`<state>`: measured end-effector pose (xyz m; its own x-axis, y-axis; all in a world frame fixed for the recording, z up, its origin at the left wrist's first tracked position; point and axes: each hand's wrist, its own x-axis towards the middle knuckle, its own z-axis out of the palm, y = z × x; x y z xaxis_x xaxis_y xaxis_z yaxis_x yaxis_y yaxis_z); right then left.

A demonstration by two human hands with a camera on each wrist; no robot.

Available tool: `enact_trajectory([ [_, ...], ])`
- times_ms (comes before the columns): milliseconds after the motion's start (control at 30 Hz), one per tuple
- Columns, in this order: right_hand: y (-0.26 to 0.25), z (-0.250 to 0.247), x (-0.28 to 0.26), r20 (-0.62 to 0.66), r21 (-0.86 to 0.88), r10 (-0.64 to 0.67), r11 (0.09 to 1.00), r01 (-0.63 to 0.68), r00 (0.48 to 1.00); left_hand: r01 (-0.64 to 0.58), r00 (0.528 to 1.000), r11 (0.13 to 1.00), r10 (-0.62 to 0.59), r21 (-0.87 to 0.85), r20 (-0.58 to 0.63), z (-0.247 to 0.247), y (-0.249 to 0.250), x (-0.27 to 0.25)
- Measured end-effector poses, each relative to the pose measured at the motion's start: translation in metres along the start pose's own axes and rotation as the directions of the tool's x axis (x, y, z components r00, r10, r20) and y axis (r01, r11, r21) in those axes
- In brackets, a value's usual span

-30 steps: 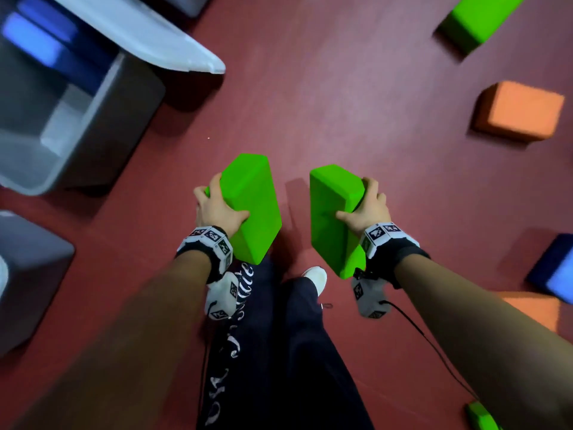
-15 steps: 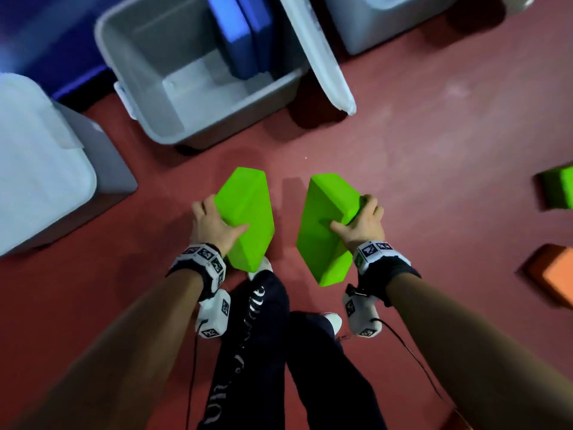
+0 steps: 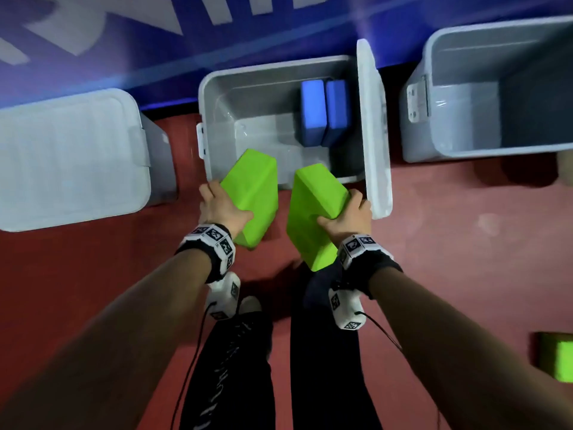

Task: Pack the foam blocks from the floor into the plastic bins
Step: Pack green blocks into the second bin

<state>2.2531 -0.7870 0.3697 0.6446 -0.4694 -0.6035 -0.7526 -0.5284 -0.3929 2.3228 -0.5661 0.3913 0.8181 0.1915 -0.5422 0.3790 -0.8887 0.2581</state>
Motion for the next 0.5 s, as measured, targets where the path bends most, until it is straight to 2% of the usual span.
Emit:
enact_trajectory([
  [67,-0.012,-0.018,0.018,-0.025,0.013,-0.041,0.999,0.041,0.999,0.046,0.998,0.999,-0.047,-0.023,-0.033,-0.01,0.022,0.011],
  [200,-0.038,-0.041,0.057,-0.063,0.044,-0.095,0.994,0.098,0.993,0.055,0.993,0.989,-0.069,-0.136,-0.101,-0.025,0.059,0.042],
  [333,-0.068,-0.041,0.085,-0.123,0.023,-0.124,0.992,0.128,0.985,0.023,0.985,0.997,-0.036,-0.079,-0.168,-0.029,0.077,0.069],
  [433,-0.094,-0.032,0.102,-0.143,0.001,-0.067,0.998,0.068,0.987,0.016,0.984,0.996,-0.031,-0.086,-0.176,-0.026,0.077,0.093],
  [500,-0.107,-0.024,0.111,-0.13,0.002,-0.013,1.0,0.013,0.991,0.05,0.991,0.989,-0.067,-0.138,-0.12,-0.025,0.074,0.11],
])
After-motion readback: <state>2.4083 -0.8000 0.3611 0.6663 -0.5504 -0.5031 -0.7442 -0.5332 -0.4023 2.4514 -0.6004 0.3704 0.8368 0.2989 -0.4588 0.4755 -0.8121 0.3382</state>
